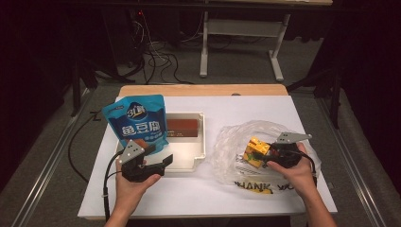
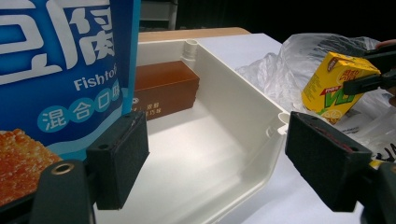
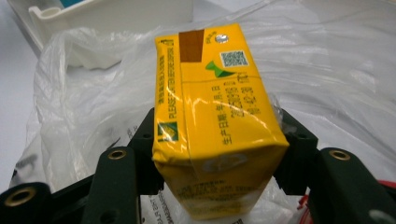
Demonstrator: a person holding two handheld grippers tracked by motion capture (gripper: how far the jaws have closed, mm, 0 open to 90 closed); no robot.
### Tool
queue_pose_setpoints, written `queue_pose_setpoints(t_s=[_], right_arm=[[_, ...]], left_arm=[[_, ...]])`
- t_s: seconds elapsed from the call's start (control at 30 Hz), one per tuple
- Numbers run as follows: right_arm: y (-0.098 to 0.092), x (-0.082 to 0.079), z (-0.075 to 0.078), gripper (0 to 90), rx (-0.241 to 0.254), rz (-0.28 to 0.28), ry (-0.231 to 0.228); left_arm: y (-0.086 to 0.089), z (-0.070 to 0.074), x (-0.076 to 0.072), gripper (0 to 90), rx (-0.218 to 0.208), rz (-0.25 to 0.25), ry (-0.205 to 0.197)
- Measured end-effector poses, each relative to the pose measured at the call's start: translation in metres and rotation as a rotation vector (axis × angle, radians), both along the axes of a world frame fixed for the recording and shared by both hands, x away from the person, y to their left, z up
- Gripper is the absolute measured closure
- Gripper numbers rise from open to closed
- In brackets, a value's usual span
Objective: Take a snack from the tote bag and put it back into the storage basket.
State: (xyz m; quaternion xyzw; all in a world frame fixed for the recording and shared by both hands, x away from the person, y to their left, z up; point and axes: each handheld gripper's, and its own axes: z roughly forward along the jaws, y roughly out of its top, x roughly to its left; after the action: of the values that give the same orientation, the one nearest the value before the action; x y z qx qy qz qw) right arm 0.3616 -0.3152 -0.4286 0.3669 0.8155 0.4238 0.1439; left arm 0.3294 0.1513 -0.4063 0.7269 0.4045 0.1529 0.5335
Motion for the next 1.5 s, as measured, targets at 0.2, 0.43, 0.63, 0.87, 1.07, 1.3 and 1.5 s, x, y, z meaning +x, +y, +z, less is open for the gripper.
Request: queue_pose_setpoints(t_s=[0.2,0.43,0.63,0.87,1.07,1.3,1.5], right_arm=[[0.006,0.000,0.003,51.7,-0.035,-0.001,-0.013],[0.004,-0.003,0.006,52.8,-0.045,-0.017,-0.010],[0.001,-0.008,0.019,52.9,-0.025,-0.033,-0.022],[0.003,-0.012,0.032,53.0,-0.010,-0.015,-0.036],[0.007,-0.015,0.041,53.0,-0.003,0.005,-0.042],[0.012,-0.018,0.049,53.0,0.006,0.052,-0.047],[0.018,-0.021,0.057,53.1,0.016,0.080,-0.055]], left_arm=[[-0.001,0.001,-0.001,22.0,0.000,-0.002,-0.006],[-0.001,0.001,-0.002,22.0,-0.003,-0.006,-0.007],[-0.006,0.001,-0.002,22.3,-0.004,-0.015,-0.008],[-0.016,0.002,-0.003,22.3,-0.004,-0.036,-0.011],[-0.029,0.002,-0.004,22.6,0.002,-0.067,-0.012],[-0.049,-0.001,-0.005,24.1,0.010,-0.120,-0.012],[-0.067,-0.003,-0.006,24.6,0.019,-0.168,-0.007]])
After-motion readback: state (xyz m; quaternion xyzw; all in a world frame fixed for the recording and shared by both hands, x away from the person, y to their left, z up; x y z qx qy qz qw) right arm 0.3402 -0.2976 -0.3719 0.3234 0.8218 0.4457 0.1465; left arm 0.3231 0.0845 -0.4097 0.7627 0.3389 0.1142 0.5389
